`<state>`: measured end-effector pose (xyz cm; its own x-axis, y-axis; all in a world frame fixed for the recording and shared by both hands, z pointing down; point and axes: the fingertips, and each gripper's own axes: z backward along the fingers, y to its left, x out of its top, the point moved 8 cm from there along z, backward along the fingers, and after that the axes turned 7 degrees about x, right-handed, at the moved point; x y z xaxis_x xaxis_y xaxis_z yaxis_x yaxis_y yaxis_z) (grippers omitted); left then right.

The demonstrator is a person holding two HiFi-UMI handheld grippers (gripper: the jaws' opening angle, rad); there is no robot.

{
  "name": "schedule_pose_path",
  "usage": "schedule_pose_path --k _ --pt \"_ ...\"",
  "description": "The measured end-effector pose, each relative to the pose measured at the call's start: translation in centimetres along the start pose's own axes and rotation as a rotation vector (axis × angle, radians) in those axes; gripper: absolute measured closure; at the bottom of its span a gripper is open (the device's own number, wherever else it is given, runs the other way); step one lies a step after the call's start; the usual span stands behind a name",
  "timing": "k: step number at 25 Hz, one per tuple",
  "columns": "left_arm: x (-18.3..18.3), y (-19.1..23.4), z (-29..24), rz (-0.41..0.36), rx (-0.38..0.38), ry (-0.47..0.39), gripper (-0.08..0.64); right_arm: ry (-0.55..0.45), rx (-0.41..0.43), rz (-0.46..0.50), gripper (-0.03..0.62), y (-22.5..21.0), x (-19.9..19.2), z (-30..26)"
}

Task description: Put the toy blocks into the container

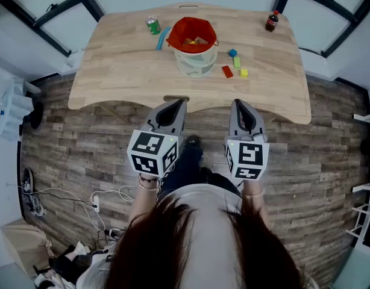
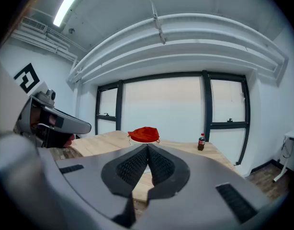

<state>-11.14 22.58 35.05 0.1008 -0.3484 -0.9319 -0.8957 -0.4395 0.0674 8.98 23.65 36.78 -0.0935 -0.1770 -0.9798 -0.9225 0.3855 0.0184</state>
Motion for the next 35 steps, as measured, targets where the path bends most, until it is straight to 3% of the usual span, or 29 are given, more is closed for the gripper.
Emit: schedule_pose_path --k 19,35 --pt "2.4 4.7 -5.8 -0.002 -0.038 0.020 0.551 0.023 -0.001 -0.053 0.561 -1.5 0.9 -6.3" --pt "4.7 9.2 -10.4 0.002 -0.067 0.007 0.551 0.087 -0.021 -0.024 0.560 -2.5 1.2 -12.9"
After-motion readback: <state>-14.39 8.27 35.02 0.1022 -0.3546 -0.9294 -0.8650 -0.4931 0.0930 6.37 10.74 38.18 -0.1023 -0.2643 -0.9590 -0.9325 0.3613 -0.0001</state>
